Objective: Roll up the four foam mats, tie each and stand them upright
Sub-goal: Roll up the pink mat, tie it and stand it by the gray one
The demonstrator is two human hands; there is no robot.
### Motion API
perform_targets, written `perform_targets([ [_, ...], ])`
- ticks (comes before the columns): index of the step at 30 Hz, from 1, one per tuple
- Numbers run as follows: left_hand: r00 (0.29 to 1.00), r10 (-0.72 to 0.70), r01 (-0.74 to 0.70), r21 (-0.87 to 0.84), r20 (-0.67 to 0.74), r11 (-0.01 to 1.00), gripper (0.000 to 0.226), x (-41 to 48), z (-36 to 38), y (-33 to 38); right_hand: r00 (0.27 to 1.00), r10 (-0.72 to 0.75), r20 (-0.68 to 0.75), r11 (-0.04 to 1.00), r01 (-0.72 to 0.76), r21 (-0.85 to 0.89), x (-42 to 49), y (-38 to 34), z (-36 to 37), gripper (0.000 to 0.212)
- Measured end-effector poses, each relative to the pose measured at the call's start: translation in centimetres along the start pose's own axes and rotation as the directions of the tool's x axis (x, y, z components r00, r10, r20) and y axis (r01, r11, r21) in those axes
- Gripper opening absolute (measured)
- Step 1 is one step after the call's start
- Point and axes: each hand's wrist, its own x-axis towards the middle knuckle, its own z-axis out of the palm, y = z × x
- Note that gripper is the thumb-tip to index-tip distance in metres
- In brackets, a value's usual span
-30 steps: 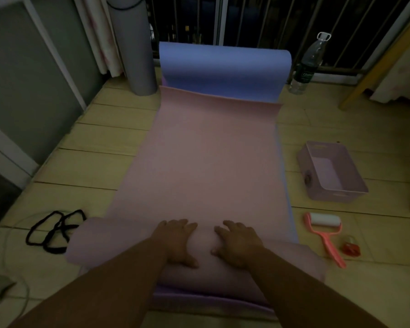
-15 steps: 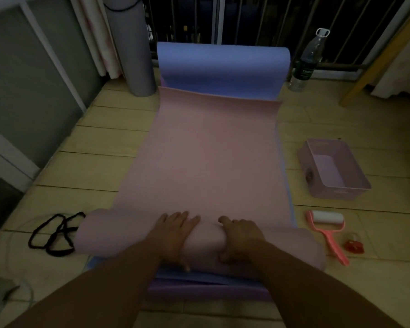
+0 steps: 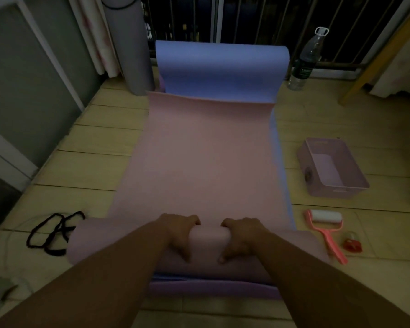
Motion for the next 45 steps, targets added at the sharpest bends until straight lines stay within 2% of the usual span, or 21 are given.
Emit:
perform_targets([
  [3,0.987,0.03,-0.022,0.052,-0.158,0.998,0.123,-0.3,2.3,-0.1,0.99,0.016,-0.142,1.0,-0.019,-0.021,-0.2,-0.3,1.2,0.106],
  [6,0.968,0.062,-0.026,0.148,-0.243,0.989,0.13,-0.3,4.0,0.3,0.94,0.006,-0.341,1.0,-0.004,0.008,-0.3,0.0,1.3,0.08],
  [8,0.969,0.041,0.002,0.174,-0.244,0.985,0.13,-0.1,4.1,0.6,0.919,-0.024,-0.393,1.0,0.017,-0.021,-0.4,-0.2,1.4,0.063],
  [10,0.967,0.038,0.011,0.191,-0.253,0.982,0.12,0.2,3.9,0.8,0.932,-0.053,-0.358,0.998,0.044,-0.034,-0.7,-0.5,1.7,0.066],
  [13,0.966,0.034,0.02,0.204,-0.258,0.979,0.092,0.6,2.9,1.1,0.97,-0.103,-0.222,0.992,0.083,-0.098,-1.2,-0.5,2.2,0.111],
  [15,0.974,0.034,0.014,0.209,-0.226,0.978,0.081,0.7,1.8,1.3,0.979,-0.083,-0.187,0.989,0.059,-0.134,-1.2,-0.3,2.2,0.128],
  [17,0.978,0.037,0.0,0.175,-0.206,0.985,0.082,0.7,1.0,1.1,0.981,-0.054,-0.185,0.991,0.031,-0.128,-0.9,-0.5,1.9,0.123],
  [19,0.973,0.039,-0.014,0.11,-0.226,0.994,0.095,0.6,1.1,0.5,0.984,-0.041,-0.175,0.993,0.021,-0.115,-0.5,-1.0,1.2,0.098],
  [20,0.964,0.056,-0.032,0.097,-0.26,0.995,0.103,0.2,1.5,0.3,0.986,-0.037,-0.161,0.994,0.02,-0.103,-0.2,-1.0,0.8,0.085],
  [22,0.933,0.103,-0.058,0.139,-0.346,0.989,0.114,-0.7,2.8,0.0,0.992,-0.031,-0.119,0.997,0.023,-0.069,0.2,-0.9,-0.1,0.075],
  [24,0.92,0.111,-0.041,0.188,-0.375,0.981,0.113,-1.4,3.7,0.1,0.995,-0.051,-0.081,0.999,0.049,-0.02,0.3,-0.5,-0.9,0.077],
  [26,0.929,0.084,-0.005,0.215,-0.36,0.977,0.1,-1.0,3.5,0.4,0.995,-0.069,-0.067,0.997,0.072,0.034,0.2,0.0,-1.3,0.079],
  [28,0.934,0.082,0.007,0.249,-0.347,0.969,0.08,-0.1,2.0,0.7,0.993,-0.077,-0.094,0.996,0.081,0.034,0.0,0.2,-1.4,0.078],
  [30,0.952,0.081,-0.006,0.245,-0.297,0.969,0.07,0.5,0.4,0.7,0.98,-0.096,-0.175,0.995,0.094,-0.02,-0.2,0.4,-1.1,0.082],
  [32,0.975,0.056,-0.016,0.185,-0.215,0.983,0.079,0.9,-0.4,0.3,0.951,-0.132,-0.278,0.991,0.124,-0.049,-0.7,0.5,-0.5,0.088],
  [34,0.982,0.021,-0.002,0.103,-0.187,0.995,0.098,0.9,-0.1,-0.3,0.925,-0.165,-0.343,0.986,0.14,-0.095,-1.1,0.4,0.4,0.086],
  [36,0.964,0.018,0.004,0.084,-0.264,0.996,0.113,0.4,1.2,-0.6,0.933,-0.147,-0.327,0.987,0.117,-0.109,-1.0,0.4,1.4,0.082],
  [38,0.934,0.035,0.021,0.152,-0.355,0.988,0.119,-0.2,2.9,-0.5,0.959,-0.104,-0.263,0.991,0.077,-0.111,-0.5,0.5,1.8,0.079],
  [41,0.944,-0.006,0.078,0.204,-0.33,0.976,0.126,-0.7,4.4,0.1,0.967,-0.063,-0.247,0.992,0.034,-0.121,0.0,0.1,1.5,0.078],
  [42,0.943,-0.024,0.096,0.202,-0.332,0.975,0.124,-0.6,4.3,0.3,0.967,-0.061,-0.249,0.993,0.034,-0.113,0.0,-0.2,1.5,0.083],
  [45,0.928,-0.008,0.08,0.18,-0.372,0.98,0.115,-0.4,3.1,0.5,0.973,-0.127,-0.192,0.983,0.098,-0.153,-0.3,-1.4,1.9,0.115],
])
